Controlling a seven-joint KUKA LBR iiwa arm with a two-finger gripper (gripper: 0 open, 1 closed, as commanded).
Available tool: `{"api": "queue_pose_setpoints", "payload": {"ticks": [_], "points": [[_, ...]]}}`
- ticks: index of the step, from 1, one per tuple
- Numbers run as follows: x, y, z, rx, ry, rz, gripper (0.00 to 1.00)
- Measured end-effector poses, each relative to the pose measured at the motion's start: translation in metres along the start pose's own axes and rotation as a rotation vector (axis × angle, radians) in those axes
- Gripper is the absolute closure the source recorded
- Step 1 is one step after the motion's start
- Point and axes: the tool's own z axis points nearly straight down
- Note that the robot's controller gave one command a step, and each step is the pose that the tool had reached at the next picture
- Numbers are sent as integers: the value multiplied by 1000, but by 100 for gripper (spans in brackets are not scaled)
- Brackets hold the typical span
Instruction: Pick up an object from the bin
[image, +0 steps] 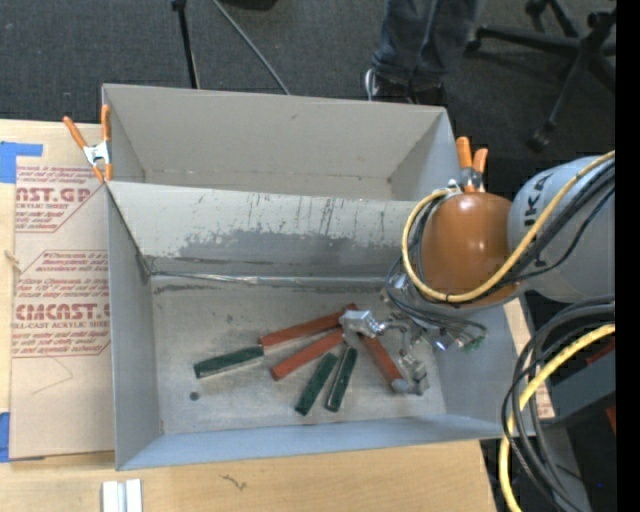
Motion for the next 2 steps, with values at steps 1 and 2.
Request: {"api": "queue_pose_setpoints", "payload": {"ticks": [1, 2], "points": [[1, 0, -1, -2, 4, 0, 100], [0, 0, 0, 0, -1, 0, 0]]}}
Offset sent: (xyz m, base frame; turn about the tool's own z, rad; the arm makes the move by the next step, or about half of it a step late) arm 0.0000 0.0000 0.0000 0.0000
